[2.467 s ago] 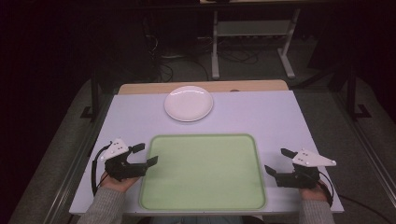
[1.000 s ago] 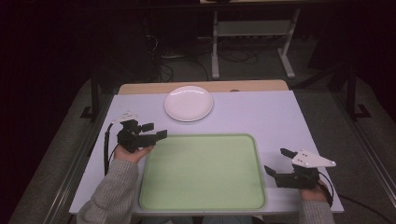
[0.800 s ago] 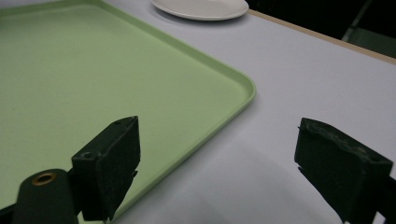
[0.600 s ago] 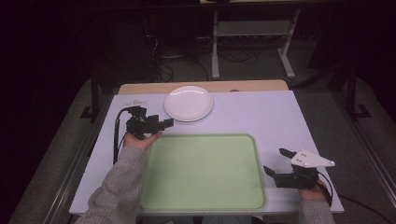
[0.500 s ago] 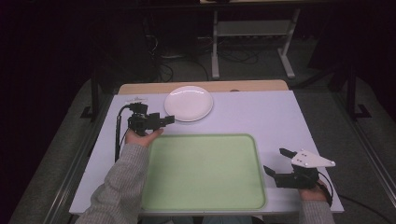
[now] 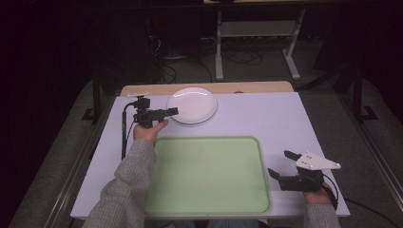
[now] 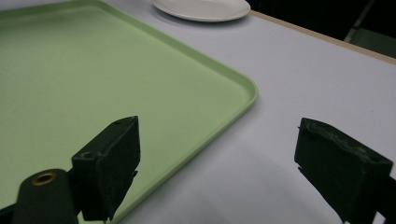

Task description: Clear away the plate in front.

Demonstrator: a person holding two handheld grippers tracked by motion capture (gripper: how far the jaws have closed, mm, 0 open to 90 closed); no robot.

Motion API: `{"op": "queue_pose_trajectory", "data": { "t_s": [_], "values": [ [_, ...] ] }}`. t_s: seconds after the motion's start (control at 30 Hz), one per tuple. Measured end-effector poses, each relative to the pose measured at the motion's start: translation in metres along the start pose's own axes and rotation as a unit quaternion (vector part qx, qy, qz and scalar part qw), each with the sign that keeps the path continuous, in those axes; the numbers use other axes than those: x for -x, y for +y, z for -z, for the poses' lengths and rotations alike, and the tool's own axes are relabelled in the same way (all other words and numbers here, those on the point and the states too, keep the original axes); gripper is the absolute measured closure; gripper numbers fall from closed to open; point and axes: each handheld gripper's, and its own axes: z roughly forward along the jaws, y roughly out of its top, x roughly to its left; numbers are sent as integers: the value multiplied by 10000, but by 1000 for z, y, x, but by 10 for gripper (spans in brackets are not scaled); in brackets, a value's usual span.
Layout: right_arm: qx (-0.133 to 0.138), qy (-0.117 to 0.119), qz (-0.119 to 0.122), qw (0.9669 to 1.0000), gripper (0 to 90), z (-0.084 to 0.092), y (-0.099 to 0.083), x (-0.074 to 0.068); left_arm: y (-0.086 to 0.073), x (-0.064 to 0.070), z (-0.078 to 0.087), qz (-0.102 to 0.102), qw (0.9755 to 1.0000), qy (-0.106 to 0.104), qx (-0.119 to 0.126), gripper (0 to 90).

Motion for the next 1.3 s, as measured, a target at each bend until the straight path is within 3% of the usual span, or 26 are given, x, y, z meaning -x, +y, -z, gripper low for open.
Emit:
{"op": "queue_pose_trajectory", "data": {
  "t_s": [0.2,0.37,0.47,0.57,0.63,0.7,0.9,0.97,1.07,1.23,1.3],
  "values": [
    [12,21,3,10000,133,0,0,0,5,-13,-17,471,9988,127,-68,232],
    [29,39,2,10000,133,0,0,0,9,-22,-30,843,9960,280,-77,234],
    [26,45,-1,10000,133,0,0,0,8,-30,-36,1284,9911,335,-18,251],
    [41,61,6,10000,133,0,0,0,6,-36,-41,1495,9875,494,-77,256],
    [45,66,3,10000,133,0,0,0,5,-42,-44,1704,9842,479,-71,263],
    [50,72,-2,10000,133,0,0,0,4,-43,-47,1715,9833,598,-58,286],
    [63,63,-24,10000,133,0,0,1,0,-52,-56,2145,9749,586,-143,333],
    [54,62,-21,10000,133,1,0,1,0,-52,-58,2089,9758,627,-154,338],
    [77,60,-34,9999,133,0,0,1,-1,-51,-62,2104,9752,657,-183,363],
    [97,83,-70,9999,133,-1,1,2,-3,-49,-71,2343,9700,594,-267,360],
    [106,91,-79,9999,133,-1,1,2,-2,-48,-74,2354,9698,575,-280,345]
  ]
}}
